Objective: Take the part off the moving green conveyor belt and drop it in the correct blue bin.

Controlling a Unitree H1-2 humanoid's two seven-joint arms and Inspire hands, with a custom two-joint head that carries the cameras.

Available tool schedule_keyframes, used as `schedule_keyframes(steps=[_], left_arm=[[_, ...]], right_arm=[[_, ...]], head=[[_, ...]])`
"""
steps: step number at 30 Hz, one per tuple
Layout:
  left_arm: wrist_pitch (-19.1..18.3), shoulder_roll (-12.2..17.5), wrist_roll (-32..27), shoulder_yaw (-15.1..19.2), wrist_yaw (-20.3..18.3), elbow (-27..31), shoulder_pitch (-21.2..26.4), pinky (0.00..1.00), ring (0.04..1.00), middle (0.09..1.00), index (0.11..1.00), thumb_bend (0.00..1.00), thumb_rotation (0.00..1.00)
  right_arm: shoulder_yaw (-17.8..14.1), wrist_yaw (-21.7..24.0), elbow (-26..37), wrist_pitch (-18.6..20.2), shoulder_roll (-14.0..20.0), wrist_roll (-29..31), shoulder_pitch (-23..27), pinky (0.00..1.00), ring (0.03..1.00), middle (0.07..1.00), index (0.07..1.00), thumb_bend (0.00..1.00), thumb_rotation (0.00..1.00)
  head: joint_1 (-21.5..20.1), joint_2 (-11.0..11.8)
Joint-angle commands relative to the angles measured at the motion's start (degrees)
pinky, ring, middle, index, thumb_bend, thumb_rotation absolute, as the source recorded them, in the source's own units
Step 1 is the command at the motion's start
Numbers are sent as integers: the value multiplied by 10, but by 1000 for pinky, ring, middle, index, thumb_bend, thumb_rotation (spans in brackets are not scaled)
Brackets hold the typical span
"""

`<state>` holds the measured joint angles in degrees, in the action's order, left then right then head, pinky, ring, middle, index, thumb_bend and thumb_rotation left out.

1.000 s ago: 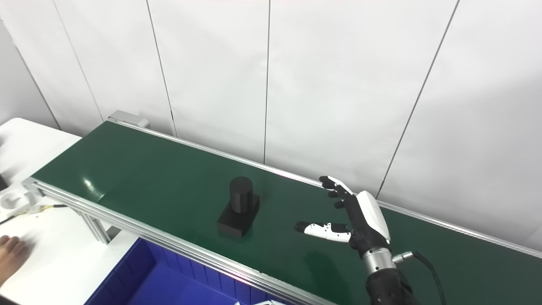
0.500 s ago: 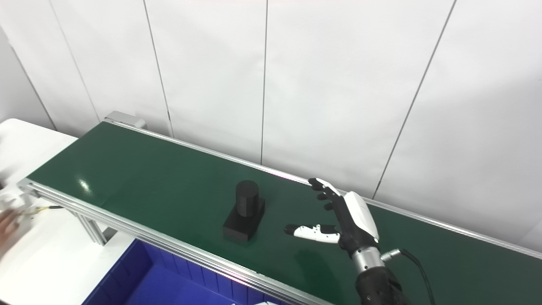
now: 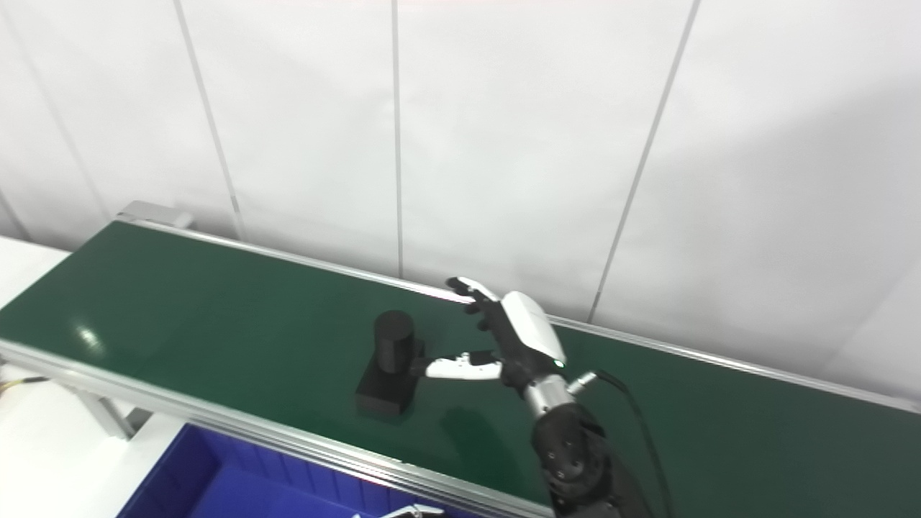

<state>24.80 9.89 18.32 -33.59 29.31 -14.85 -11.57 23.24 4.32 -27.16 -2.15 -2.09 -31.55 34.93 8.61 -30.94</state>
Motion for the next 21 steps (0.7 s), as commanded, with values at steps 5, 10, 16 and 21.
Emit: schedule_keyframes(steps=[5, 10, 16, 21], left_arm=[[21, 9, 4, -2, 14, 20, -4, 677, 735, 738, 710, 830, 263], [21, 10, -1, -8, 22, 21, -4, 670, 731, 736, 709, 816, 264], [21, 8, -2, -10, 24, 23, -7, 672, 731, 739, 713, 809, 285], [21, 5, 5, -10, 24, 25, -9, 670, 731, 740, 718, 809, 301]], right_arm=[[6, -16, -27, 8, -28, -11, 51, 668, 793, 866, 885, 908, 517], [10, -11, -83, 9, -43, -8, 79, 692, 816, 883, 890, 921, 486], [20, -20, -143, 8, -54, -16, 106, 716, 836, 889, 894, 937, 471], [28, -28, -195, 10, -61, -21, 129, 731, 849, 899, 906, 929, 454]], head=[[-16, -3], [-23, -5], [-21, -9], [-19, -11]])
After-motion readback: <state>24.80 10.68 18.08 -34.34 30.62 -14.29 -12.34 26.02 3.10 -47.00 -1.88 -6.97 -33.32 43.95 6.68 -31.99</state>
